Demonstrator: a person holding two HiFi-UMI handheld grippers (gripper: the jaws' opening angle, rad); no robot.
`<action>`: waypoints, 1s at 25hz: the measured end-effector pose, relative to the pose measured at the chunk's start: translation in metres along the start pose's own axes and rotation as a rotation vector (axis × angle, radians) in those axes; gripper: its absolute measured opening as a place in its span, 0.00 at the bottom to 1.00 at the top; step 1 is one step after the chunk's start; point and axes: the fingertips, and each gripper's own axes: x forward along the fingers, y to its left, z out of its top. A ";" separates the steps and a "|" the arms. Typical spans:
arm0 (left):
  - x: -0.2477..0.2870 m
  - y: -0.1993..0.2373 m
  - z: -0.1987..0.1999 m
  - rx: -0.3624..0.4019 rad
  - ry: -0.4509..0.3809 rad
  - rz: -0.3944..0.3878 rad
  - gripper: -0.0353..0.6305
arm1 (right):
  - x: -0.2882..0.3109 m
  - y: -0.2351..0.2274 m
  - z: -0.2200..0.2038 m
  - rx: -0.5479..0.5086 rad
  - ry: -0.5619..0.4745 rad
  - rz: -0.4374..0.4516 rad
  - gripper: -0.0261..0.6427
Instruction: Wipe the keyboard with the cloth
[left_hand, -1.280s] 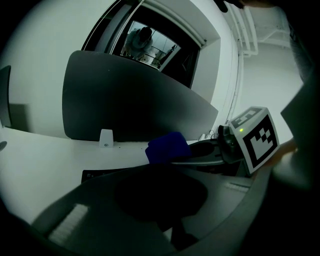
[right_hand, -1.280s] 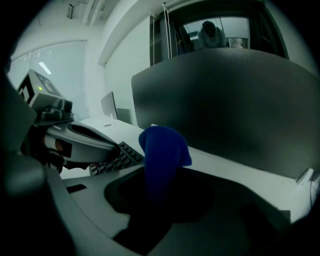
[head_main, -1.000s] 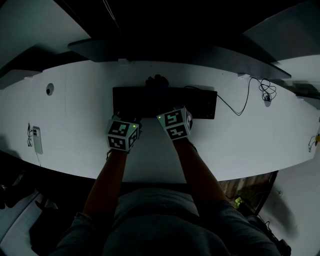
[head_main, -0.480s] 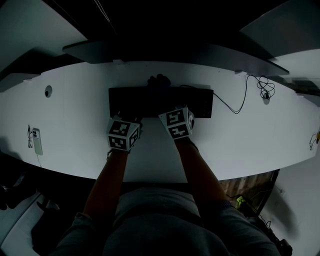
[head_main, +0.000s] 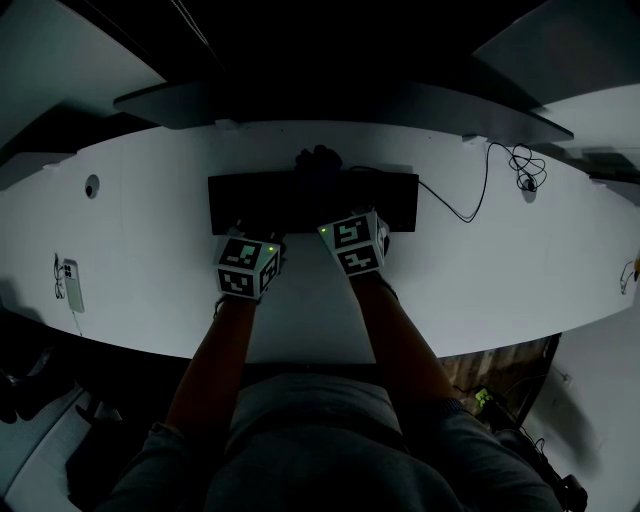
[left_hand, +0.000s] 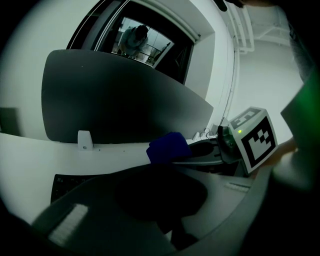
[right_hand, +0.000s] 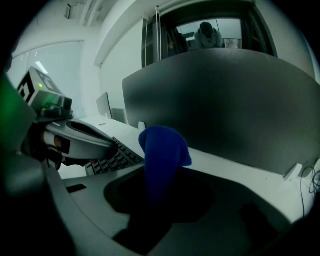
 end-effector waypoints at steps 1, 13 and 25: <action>0.001 -0.001 0.000 0.001 0.000 -0.001 0.06 | -0.002 -0.003 -0.001 0.003 0.001 -0.003 0.24; 0.019 -0.026 0.003 0.016 0.009 -0.022 0.06 | -0.016 -0.023 -0.011 0.022 -0.004 -0.013 0.24; 0.031 -0.044 0.003 0.022 0.012 -0.024 0.06 | -0.028 -0.038 -0.021 -0.016 0.015 -0.028 0.24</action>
